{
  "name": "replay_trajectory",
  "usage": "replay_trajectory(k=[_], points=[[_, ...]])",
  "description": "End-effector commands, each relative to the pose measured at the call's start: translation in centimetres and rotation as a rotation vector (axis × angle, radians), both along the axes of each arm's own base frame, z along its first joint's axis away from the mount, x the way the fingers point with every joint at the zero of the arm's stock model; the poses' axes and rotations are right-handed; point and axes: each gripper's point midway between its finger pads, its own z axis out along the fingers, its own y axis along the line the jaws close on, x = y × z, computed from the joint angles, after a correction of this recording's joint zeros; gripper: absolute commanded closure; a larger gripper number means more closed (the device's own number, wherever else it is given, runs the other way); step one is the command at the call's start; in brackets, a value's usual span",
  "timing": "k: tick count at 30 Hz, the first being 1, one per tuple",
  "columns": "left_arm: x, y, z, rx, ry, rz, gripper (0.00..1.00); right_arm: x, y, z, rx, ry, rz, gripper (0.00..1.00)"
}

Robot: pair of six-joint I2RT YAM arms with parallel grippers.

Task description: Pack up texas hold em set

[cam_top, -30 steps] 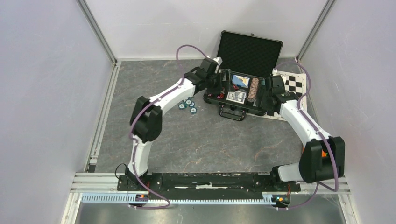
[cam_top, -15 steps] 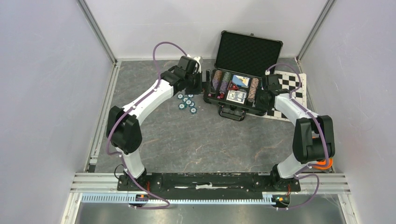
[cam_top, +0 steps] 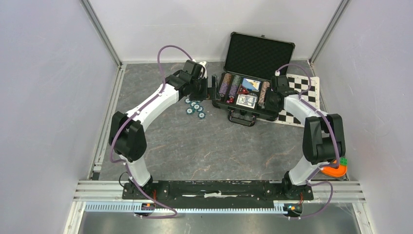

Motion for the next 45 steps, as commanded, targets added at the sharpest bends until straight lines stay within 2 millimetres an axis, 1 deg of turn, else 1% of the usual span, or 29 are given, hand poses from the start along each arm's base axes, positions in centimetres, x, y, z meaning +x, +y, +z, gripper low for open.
replay_trajectory(k=[1, 5, 8, 11, 14, 16, 20, 23, 26, 28, 31, 33, 35, 37, 39, 40, 42, 43, 45], points=[[-0.4, 0.7, 2.5, -0.014, -0.072, -0.031, 0.0, 0.4, 0.2, -0.3, -0.039, -0.01, -0.007, 0.53], [-0.6, 1.8, 2.0, -0.007, -0.059, -0.01, 0.0, -1.2, 1.2, -1.5, -0.06, 0.027, 0.007, 0.55], [-0.5, 2.9, 1.5, 0.013, -0.055, 0.019, 0.0, -2.5, 2.3, -2.2, -0.029, 0.053, 0.005, 0.62], [-0.5, 4.2, 1.0, 0.055, -0.055, 0.044, 0.0, -4.0, 3.8, -2.4, 0.027, 0.088, 0.005, 0.63], [-0.3, 5.9, 0.4, 0.124, -0.065, 0.081, 0.0, -5.7, 4.9, -2.1, 0.058, 0.113, 0.004, 0.66], [-0.2, 6.8, 0.2, 0.148, -0.075, 0.091, 0.0, -7.2, 5.6, -2.4, 0.078, 0.147, 0.006, 0.67], [-0.1, 8.0, -0.7, 0.178, -0.069, 0.103, 0.0, -10.4, 6.4, -3.3, 0.104, 0.211, 0.014, 0.71], [0.3, 8.8, -1.4, 0.195, -0.06, 0.115, 0.0, -12.5, 6.5, -4.0, 0.107, 0.255, 0.017, 0.71], [0.8, 9.8, -2.1, 0.232, -0.055, 0.122, 0.0, -13.8, 6.6, -3.6, 0.112, 0.268, 0.031, 0.72], [1.0, 10.2, -2.7, 0.258, -0.052, 0.116, 0.0, -14.5, 7.1, -3.3, 0.126, 0.271, 0.05, 0.72], [1.6, 11.0, -3.7, 0.312, -0.051, 0.131, 0.0, -15.5, 7.9, -3.4, 0.142, 0.286, 0.081, 0.73], [1.9, 11.3, -4.6, 0.33, -0.039, 0.136, 0.0, -16.0, 8.6, -3.4, 0.16, 0.304, 0.102, 0.73], [2.4, 11.3, -5.6, 0.335, -0.026, 0.139, 0.0, -15.9, 8.7, -3.0, 0.157, 0.303, 0.108, 0.73], [2.9, 11.4, -6.6, 0.35, -0.011, 0.137, 0.01, -15.2, 8.7, -2.1, 0.147, 0.281, 0.112, 0.72], [3.5, 11.3, -7.4, 0.36, 0.002, 0.124, 0.04, -14.1, 8.6, -1.0, 0.129, 0.245, 0.12, 0.69], [3.7, 11.2, -7.8, 0.366, 0.006, 0.114, 0.05, -13.5, 8.6, -0.3, 0.121, 0.228, 0.121, 0.65], [4.1, 11.1, -8.6, 0.378, 0.016, 0.107, 0.06, -12.2, 8.8, 1.1, 0.11, 0.194, 0.136, 0.52], [4.3, 11.0, -8.8, 0.381, 0.017, 0.104, 0.07, -11.7, 9.0, 1.7, 0.108, 0.178, 0.148, 0.49], [4.6, 10.9, -9.4, 0.387, 0.026, 0.102, 0.08, -10.8, 9.0, 2.8, 0.093, 0.145, 0.163, 0.45]])
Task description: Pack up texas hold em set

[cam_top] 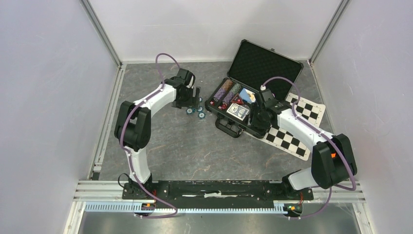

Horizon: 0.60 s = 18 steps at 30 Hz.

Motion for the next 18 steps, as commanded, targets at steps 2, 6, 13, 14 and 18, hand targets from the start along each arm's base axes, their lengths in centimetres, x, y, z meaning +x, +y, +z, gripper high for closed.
replay_trajectory(k=[2, 6, 13, 14, 18], points=[[2.4, 0.0, 0.3, 0.027, -0.051, -0.033, 0.09, 0.1, 0.5, 3.1, -0.028, -0.012, 0.088, 0.44], [2.2, -0.2, -0.9, 0.033, -0.02, -0.05, 0.12, 0.6, -0.4, 4.2, -0.035, -0.048, 0.071, 0.42], [1.7, 0.3, -3.2, 0.038, 0.044, -0.031, 0.14, 0.9, -1.2, 4.4, -0.038, -0.06, 0.063, 0.42], [1.7, 0.3, -3.4, 0.039, 0.048, -0.03, 0.15, 0.9, -1.2, 4.4, -0.038, -0.06, 0.065, 0.42], [2.0, 0.7, -4.0, 0.037, 0.06, -0.017, 0.18, 1.0, -1.5, 4.5, -0.043, -0.062, 0.064, 0.42]])
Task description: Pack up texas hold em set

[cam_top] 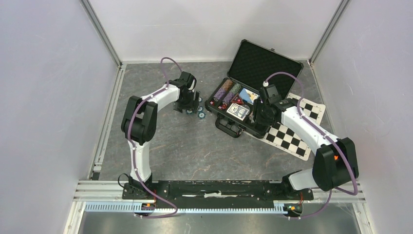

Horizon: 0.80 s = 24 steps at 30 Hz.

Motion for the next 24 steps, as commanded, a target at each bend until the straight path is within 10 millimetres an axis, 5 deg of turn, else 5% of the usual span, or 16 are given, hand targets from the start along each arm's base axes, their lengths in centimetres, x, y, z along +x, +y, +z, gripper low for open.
replay_trajectory(k=[1, 24], points=[[1.6, 0.3, 0.3, -0.009, -0.023, -0.003, 0.18, 0.8, -0.2, 1.8, 0.002, -0.052, 0.013, 0.42], [0.8, -0.1, -0.4, 0.083, -0.005, -0.126, 0.27, 1.2, -1.1, 1.6, 0.003, -0.042, 0.016, 0.43]])
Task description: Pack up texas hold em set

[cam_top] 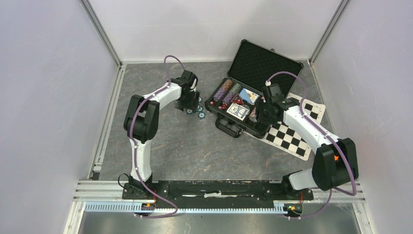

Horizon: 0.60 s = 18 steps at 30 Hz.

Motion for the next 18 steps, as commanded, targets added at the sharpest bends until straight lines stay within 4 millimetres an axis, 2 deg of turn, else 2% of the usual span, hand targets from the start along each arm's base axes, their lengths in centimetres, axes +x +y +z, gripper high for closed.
replay_trajectory(k=[1, 13, 18], points=[[0.0, -0.3, -0.1, 0.055, -0.015, -0.078, 0.27, 0.9, 0.1, 1.6, 0.014, -0.045, 0.023, 0.43], [0.0, 0.0, -2.1, 0.183, -0.02, -0.127, 0.37, 1.0, -0.7, 2.0, 0.013, -0.056, 0.029, 0.44], [0.1, 0.3, -2.3, 0.198, -0.022, -0.112, 0.42, 1.1, -0.8, 2.0, 0.014, -0.058, 0.03, 0.44]])
